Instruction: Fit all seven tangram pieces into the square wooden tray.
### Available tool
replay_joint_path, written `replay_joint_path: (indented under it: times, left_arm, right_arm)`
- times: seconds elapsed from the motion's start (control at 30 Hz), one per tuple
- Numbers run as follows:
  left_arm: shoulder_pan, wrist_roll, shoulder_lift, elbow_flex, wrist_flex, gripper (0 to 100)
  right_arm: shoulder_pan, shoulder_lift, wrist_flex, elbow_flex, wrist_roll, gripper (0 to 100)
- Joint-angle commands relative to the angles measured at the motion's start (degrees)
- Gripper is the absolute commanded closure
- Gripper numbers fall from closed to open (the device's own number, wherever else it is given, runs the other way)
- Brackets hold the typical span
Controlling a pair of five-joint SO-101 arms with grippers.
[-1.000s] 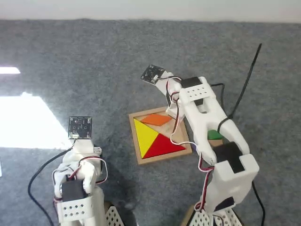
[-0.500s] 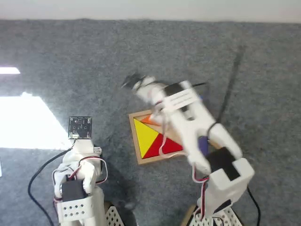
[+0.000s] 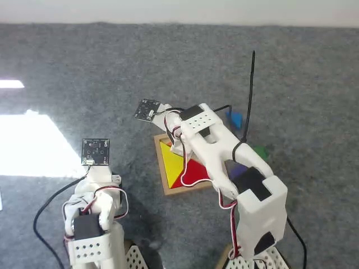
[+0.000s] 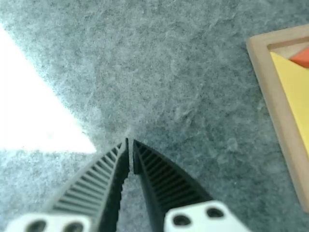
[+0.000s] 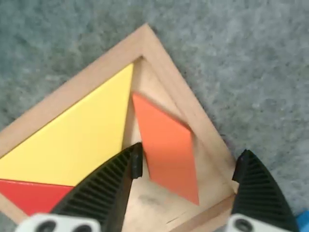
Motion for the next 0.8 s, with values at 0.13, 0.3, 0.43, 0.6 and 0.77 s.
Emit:
replay_joint_path:
  times: [0.13, 0.3, 0.43, 0.6, 0.77]
  left_arm:
    - [-0.44, 0.00, -1.05, -0.75, 0.18, 99]
    - [-0.44, 0.00, -1.05, -0.75, 0.18, 99]
    - [-0.44, 0.00, -1.05, -0.75, 0.18, 99]
    - [-0.44, 0.00, -1.05, -0.75, 0.18, 99]
    - [-0.44, 0.00, -1.05, -0.75, 0.18, 99]
  right_arm:
    - [4.18, -0.04, 0.66, -2.29, -0.70, 79.9]
    - [4.53, -0.22, 1.27, -2.29, -0.62, 80.1]
    - [4.62, -0.66, 5.32, -2.20, -0.62, 80.3]
    - [4.35, -8.22, 6.55, -1.49, -7.65, 80.2]
    - [4.35, -21.93, 3.74, 8.53, -11.69, 80.1]
